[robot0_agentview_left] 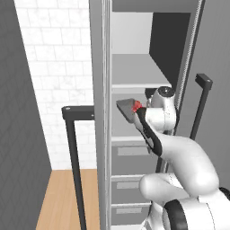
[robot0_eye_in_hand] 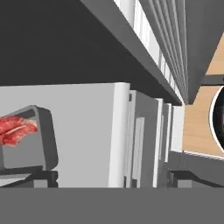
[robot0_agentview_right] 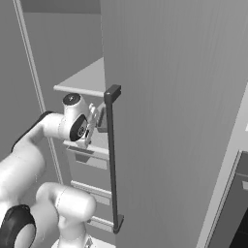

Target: Take the meat container that has the steak and place it on the second highest rack of the freezer. Then take the vegetable container that has the avocado and bell pepper and place it on the highest rack of the freezer.

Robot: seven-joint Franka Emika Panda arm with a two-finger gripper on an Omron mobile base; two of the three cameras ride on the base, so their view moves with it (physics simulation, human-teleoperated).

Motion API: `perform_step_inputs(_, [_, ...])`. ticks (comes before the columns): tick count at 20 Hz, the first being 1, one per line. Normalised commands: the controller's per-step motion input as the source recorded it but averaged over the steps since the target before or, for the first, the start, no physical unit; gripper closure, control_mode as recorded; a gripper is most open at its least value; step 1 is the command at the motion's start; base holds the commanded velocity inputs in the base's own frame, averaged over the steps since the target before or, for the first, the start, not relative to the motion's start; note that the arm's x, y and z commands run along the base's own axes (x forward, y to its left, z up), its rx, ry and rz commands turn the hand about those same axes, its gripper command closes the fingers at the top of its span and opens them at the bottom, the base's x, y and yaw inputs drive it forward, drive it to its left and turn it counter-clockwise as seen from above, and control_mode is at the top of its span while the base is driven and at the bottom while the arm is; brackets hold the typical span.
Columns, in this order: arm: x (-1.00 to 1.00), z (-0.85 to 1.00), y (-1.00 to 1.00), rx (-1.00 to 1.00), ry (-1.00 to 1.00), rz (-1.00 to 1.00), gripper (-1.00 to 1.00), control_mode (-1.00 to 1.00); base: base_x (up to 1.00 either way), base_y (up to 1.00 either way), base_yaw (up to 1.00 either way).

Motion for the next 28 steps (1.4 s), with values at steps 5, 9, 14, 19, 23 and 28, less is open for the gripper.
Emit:
perform_step_inputs(5, [-0.99, 0.25, 0.0, 0.07, 0.18, -0.04, -1.0, -1.0, 0.0, 0.0, 0.0])
perform_step_inputs(9, [-1.0, 0.0, 0.0, 0.03, 0.14, -0.01, -1.0, -1.0, 0.0, 0.0, 0.0])
perform_step_inputs(14, [-0.98, 0.35, 0.07, 0.01, 0.16, 0.0, -1.0, -1.0, 0.0, 0.0, 0.0])
perform_step_inputs(19, [-0.59, 0.8, 0.3, 0.0, 0.1, 0.0, -1.0, -1.0, 0.0, 0.0, 0.0])
perform_step_inputs(23, [-0.81, 0.88, 0.0, 0.0, 0.09, 0.03, -1.0, -1.0, 0.0, 0.0, 0.0])
perform_step_inputs(28, [-0.73, 0.7, -0.06, 0.0, 0.02, 0.02, -1.0, -1.0, 0.0, 0.0, 0.0])
